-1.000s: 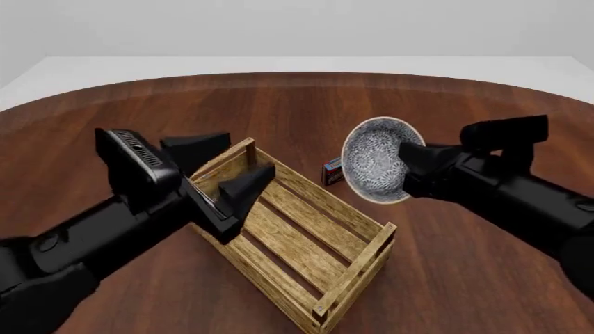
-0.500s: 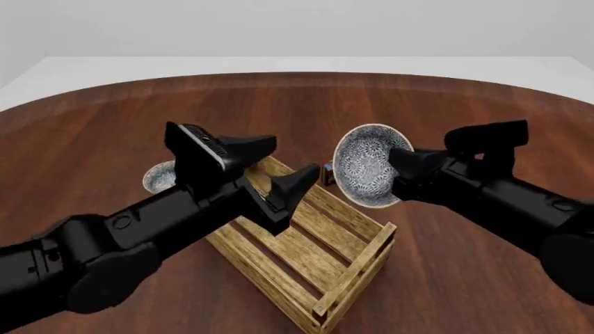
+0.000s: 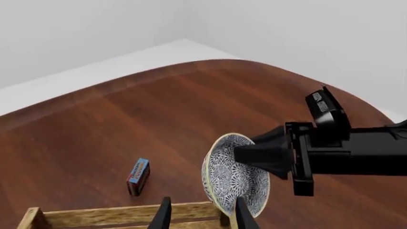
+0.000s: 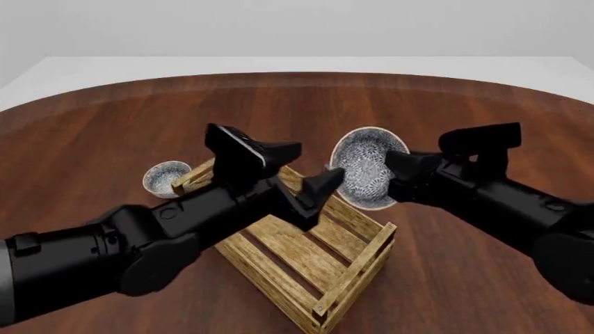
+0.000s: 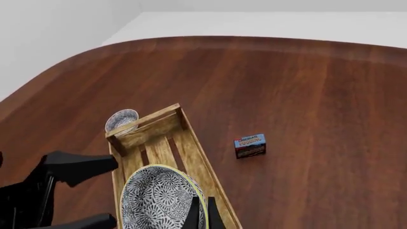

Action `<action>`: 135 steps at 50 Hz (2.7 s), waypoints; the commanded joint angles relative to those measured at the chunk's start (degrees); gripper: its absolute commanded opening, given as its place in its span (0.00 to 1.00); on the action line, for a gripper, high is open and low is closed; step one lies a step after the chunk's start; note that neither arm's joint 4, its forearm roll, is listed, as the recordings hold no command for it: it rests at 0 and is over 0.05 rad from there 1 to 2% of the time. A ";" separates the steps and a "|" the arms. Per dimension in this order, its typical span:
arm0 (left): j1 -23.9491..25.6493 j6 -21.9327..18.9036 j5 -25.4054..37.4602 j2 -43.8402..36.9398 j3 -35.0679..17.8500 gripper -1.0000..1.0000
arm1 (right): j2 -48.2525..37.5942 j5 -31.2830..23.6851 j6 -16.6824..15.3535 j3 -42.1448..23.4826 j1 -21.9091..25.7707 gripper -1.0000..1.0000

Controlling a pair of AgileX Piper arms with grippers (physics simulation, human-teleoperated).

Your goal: Stack the right bowl on the left bowl and place them in the tray.

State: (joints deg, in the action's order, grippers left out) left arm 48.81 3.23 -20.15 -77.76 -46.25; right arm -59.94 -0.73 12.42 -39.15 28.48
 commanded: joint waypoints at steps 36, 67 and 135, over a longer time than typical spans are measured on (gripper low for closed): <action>0.07 2.04 -0.84 -12.87 -7.11 1.00 | -0.82 -0.05 -0.37 -0.21 0.52 0.00; 0.05 3.50 -1.55 -14.68 -7.44 0.00 | -1.94 0.44 -0.49 -0.30 0.62 0.00; -19.54 -4.41 5.49 -0.68 -4.12 0.00 | 8.24 -5.59 -1.63 0.79 4.10 1.00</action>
State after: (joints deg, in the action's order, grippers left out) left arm 32.25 -0.38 -16.72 -83.34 -51.85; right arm -51.59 -6.26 11.16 -38.45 32.67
